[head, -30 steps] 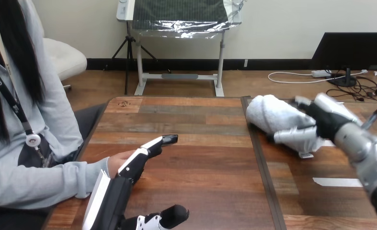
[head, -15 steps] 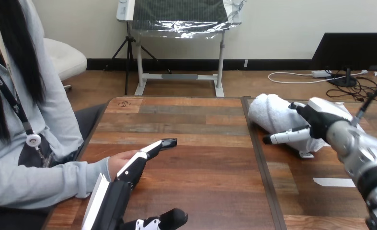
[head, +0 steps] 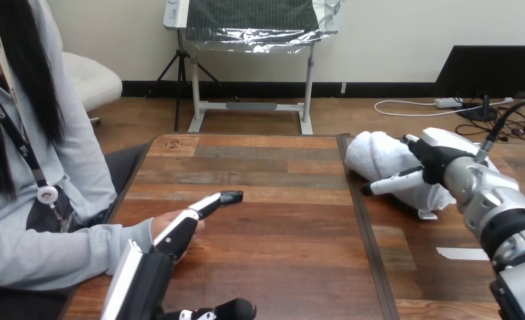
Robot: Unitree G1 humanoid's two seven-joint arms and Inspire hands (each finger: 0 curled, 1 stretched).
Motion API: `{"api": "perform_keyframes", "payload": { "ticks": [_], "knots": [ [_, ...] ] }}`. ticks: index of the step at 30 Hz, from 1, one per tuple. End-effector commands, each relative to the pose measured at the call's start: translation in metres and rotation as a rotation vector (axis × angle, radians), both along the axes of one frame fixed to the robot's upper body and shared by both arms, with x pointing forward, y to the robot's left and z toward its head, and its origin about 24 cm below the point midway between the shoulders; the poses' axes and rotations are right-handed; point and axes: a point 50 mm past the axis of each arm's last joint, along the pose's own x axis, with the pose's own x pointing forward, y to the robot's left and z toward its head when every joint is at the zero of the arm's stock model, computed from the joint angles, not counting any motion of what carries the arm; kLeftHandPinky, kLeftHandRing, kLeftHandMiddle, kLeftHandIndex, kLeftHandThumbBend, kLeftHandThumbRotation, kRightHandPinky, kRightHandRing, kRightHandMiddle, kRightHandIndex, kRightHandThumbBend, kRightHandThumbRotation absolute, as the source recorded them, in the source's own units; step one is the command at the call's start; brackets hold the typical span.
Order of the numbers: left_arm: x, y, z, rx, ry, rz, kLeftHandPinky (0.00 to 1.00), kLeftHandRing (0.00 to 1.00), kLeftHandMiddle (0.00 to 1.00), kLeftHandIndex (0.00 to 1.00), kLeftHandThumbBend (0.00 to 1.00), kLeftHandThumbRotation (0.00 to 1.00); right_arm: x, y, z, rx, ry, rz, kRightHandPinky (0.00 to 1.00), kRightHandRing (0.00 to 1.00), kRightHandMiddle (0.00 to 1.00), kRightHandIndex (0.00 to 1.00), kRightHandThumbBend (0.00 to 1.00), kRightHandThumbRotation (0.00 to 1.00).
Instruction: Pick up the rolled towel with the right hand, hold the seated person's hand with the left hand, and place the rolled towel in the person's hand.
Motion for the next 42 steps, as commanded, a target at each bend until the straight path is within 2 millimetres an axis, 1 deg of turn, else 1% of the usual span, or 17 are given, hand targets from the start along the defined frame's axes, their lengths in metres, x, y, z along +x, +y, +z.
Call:
{"api": "perform_keyframes", "payload": {
  "ticks": [1,14,21,23,26,27,28,31,34,35,39,42],
  "knots": [
    [0.003,0.0,0.015,-0.01,-0.085,-0.016,0.9,0.87,0.83,0.79,0.94,0.69,0.012,0.011,0.02,-0.03,-0.066,0.022,1.0,1.0,1.0,1.0,1.0,0.56],
    [-0.003,0.003,0.016,0.004,-0.081,-0.014,0.89,0.86,0.83,0.79,0.93,0.7,0.007,0.014,0.006,-0.054,-0.046,0.018,1.0,1.0,1.0,1.0,1.0,0.55],
    [-0.004,0.004,0.016,0.015,-0.083,-0.023,0.89,0.86,0.82,0.79,0.91,0.69,0.004,0.018,-0.001,-0.032,-0.055,0.011,0.99,1.0,1.0,0.98,1.0,0.47],
    [-0.004,0.004,0.016,0.018,-0.081,-0.025,0.89,0.86,0.82,0.79,0.91,0.69,0.003,0.019,-0.002,-0.036,-0.063,0.013,0.96,1.0,0.99,0.97,1.0,0.45],
    [-0.004,0.004,0.017,0.014,-0.08,-0.026,0.88,0.85,0.82,0.79,0.9,0.69,0.002,0.02,-0.005,-0.055,-0.075,0.018,0.85,0.98,0.97,0.95,1.0,0.42],
    [-0.004,0.004,0.017,0.012,-0.08,-0.027,0.88,0.85,0.81,0.79,0.9,0.68,0.002,0.02,-0.005,-0.065,-0.078,0.021,0.76,0.94,0.94,0.94,1.0,0.4],
    [-0.005,0.004,0.017,0.009,-0.08,-0.03,0.88,0.84,0.81,0.79,0.9,0.67,0.001,0.019,-0.007,-0.086,-0.08,0.027,0.64,0.89,0.9,0.91,1.0,0.39],
    [-0.005,0.004,0.018,0.007,-0.08,-0.037,0.88,0.84,0.81,0.78,0.9,0.67,-0.002,0.018,-0.011,-0.114,-0.084,0.034,0.61,0.86,0.88,0.9,1.0,0.37],
    [-0.005,0.003,0.019,0.006,-0.082,-0.043,0.89,0.85,0.81,0.78,0.9,0.66,-0.003,0.017,-0.013,-0.119,-0.092,0.036,0.56,0.8,0.84,0.88,1.0,0.35],
    [-0.005,0.003,0.019,0.005,-0.083,-0.044,0.89,0.85,0.81,0.78,0.9,0.65,-0.003,0.017,-0.013,-0.12,-0.095,0.037,0.52,0.75,0.8,0.86,1.0,0.32],
    [-0.006,0.003,0.02,0.004,-0.087,-0.049,0.89,0.84,0.81,0.78,0.89,0.64,-0.004,0.016,-0.014,-0.127,-0.101,0.042,0.46,0.67,0.75,0.81,1.0,0.28],
    [-0.007,0.003,0.021,0.004,-0.093,-0.056,0.9,0.84,0.81,0.78,0.89,0.64,-0.005,0.015,-0.015,-0.141,-0.112,0.055,0.44,0.63,0.71,0.78,0.99,0.24]
  ]
}}
